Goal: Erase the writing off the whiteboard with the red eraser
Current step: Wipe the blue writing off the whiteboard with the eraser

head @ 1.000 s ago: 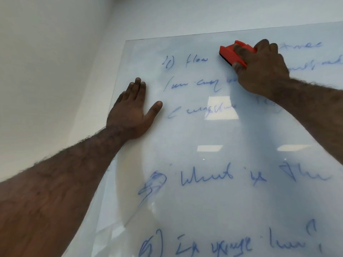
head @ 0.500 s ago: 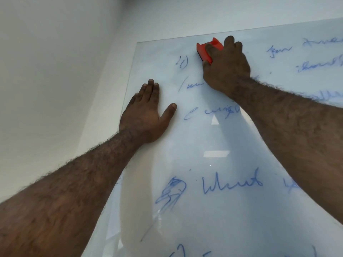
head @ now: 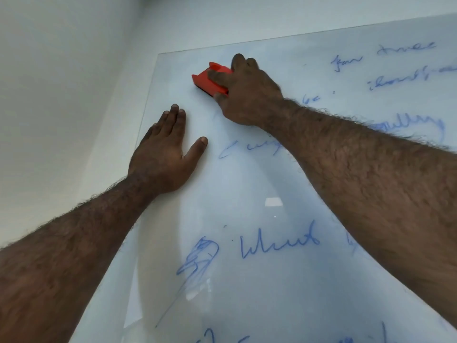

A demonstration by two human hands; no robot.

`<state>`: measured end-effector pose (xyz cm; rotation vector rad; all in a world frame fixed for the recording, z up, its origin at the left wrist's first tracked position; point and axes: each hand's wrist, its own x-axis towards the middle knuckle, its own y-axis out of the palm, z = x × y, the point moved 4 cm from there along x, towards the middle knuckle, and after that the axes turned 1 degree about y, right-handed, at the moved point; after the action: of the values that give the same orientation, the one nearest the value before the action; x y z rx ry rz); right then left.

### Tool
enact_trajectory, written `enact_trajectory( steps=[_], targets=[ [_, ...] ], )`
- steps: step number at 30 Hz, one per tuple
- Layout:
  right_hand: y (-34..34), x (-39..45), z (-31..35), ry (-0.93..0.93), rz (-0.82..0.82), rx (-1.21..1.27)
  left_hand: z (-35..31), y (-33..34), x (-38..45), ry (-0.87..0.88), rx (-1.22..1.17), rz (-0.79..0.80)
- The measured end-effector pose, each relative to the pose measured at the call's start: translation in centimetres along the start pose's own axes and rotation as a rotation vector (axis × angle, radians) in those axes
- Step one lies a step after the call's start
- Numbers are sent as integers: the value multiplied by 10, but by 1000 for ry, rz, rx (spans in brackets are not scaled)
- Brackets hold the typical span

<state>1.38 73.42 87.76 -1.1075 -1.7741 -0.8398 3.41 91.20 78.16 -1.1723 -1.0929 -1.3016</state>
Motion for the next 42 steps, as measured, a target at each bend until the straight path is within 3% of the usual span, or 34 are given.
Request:
enact_trajectory(
  steps=[12,17,23,27,34,42],
  targets=[
    [-67,-66,-189,447,-53,-122,-2,0,-1,-9,-20,-2],
    [-82,-93,-227,605,-95,-258,-1,1,-1,-16,-23,-1],
    [-77,-79,-218,768,-97,-145,-3,3,-3,-25,-15,-22],
    [-72,-68,-151,707,-139,-179,-3,2,-4,-21,-9,-20],
    [-29,-44,-21,282,-102,-92,-1,1,-4,3,-15,-9],
    [-6,-65,48,1,-56,-26,-3,-4,-6,20,-47,-36]
  ],
)
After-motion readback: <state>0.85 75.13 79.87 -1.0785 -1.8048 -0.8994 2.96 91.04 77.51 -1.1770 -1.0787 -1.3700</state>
